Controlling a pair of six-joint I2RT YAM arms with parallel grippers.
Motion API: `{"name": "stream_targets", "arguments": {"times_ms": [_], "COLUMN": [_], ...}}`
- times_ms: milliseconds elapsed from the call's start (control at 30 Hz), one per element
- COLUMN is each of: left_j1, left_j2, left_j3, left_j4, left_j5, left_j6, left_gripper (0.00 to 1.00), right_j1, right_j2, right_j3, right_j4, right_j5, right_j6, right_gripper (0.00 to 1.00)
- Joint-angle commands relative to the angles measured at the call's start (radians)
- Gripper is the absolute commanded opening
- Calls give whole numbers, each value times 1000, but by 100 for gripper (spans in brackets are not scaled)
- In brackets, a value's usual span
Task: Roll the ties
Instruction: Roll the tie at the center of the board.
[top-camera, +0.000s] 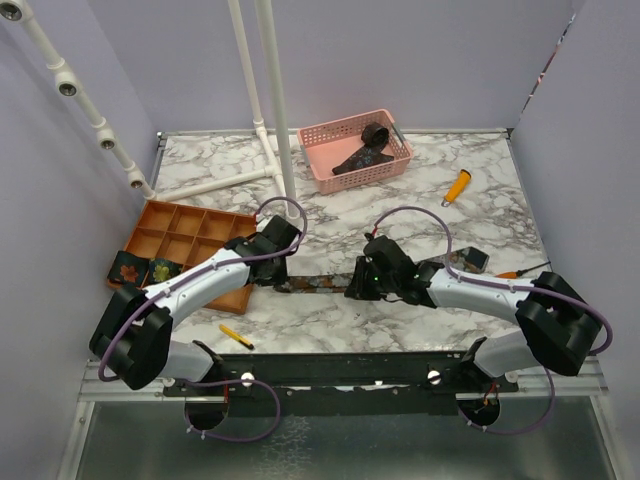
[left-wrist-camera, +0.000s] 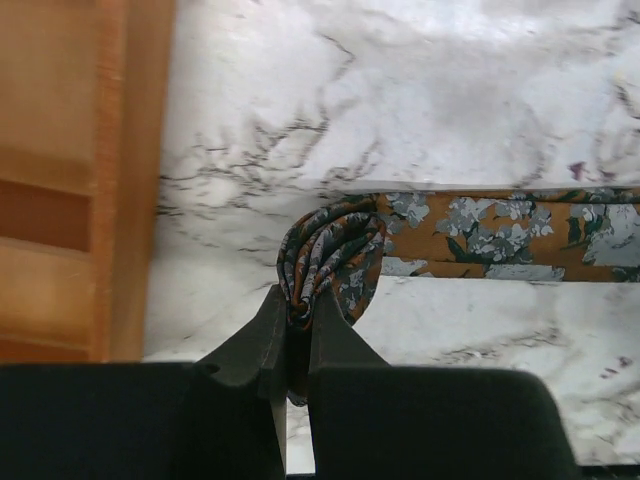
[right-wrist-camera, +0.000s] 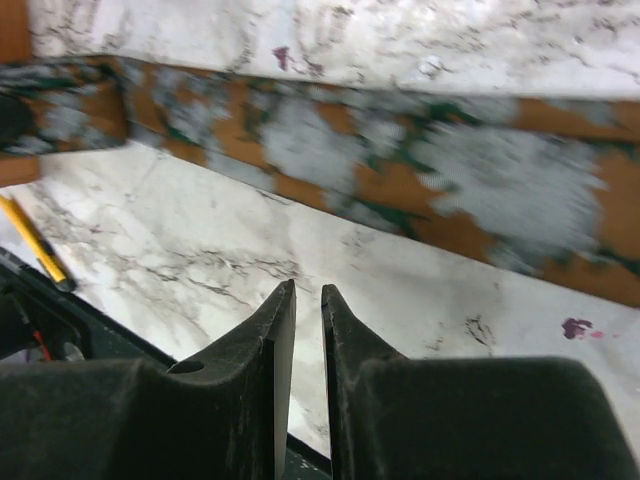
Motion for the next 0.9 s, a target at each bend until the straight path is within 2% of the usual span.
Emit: {"name": "stream_targets", "arguments": {"times_ms": [0, 433, 667, 867], "left_j1": [-28, -244, -303, -335], "left_j2": [46, 372, 525, 630], "left_j3": [95, 375, 488, 573], "left_j4": [-229, -490, -522, -506], "left_j5": [-240, -551, -585, -549], "left_j6": [18, -133, -207, -217], "left_gripper": [0, 0, 0, 0], "right_j1": [-3, -2, -2, -3], "right_j2": [-2, -41, -115, -173], "right_j3": [-34, -105, -167, -213], "right_j4": [-29, -10, -17, -36], "right_j5": [54, 48, 48, 22], "right_j6": [20, 21, 33, 34], "right_gripper": [20, 20, 20, 20]}}
